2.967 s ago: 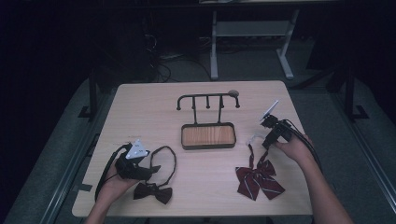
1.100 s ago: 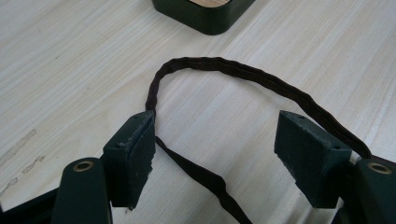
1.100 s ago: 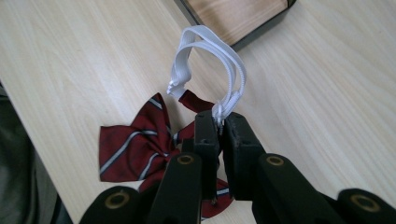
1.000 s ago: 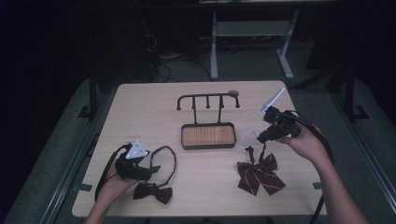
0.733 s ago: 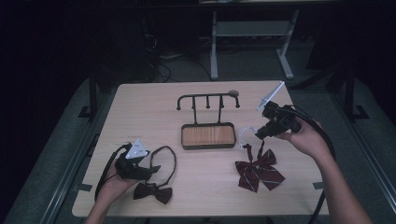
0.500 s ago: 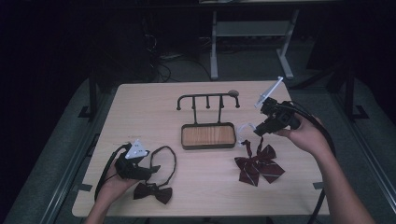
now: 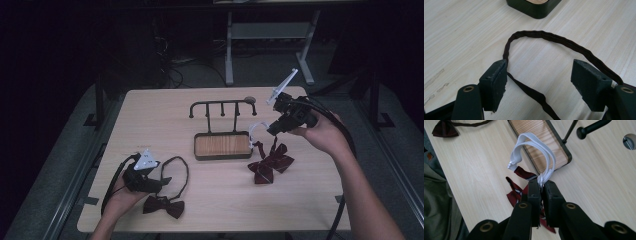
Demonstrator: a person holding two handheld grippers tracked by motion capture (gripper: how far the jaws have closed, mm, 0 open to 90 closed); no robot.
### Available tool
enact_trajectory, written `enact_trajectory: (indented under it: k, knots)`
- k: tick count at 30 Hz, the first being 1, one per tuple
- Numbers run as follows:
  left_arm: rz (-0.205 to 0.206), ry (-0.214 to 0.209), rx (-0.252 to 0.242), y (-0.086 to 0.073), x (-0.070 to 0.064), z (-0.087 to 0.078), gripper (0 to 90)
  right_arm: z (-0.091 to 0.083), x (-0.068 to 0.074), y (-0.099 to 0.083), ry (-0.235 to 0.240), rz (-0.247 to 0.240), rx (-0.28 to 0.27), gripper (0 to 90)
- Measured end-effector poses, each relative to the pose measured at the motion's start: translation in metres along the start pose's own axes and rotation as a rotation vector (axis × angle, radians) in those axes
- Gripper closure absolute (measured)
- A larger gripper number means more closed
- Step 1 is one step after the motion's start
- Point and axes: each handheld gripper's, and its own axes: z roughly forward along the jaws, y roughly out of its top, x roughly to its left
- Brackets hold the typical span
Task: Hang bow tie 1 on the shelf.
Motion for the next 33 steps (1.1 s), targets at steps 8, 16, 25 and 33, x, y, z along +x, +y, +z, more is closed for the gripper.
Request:
enact_trajectory:
  k: [8, 16, 25, 33]
  knots:
    - [0.0, -0.001, -0.002, 0.0, 0.0, 0.0, 29.6, -0.005, -0.008, 0.01, -0.018, 0.011, -0.007, 84.2]
    - [0.001, -0.001, 0.002, 0.0, 0.0, 0.0, 29.6, -0.009, -0.014, 0.016, -0.03, 0.029, -0.016, 84.2]
    - [0.0, -0.002, 0.005, 0.0, 0.0, -0.001, 29.6, -0.008, -0.023, 0.026, -0.036, 0.047, -0.005, 84.3]
    - [-0.003, -0.003, 0.001, 0.0, 0.0, -0.001, 29.6, -0.005, -0.031, 0.033, -0.04, 0.067, 0.003, 84.5]
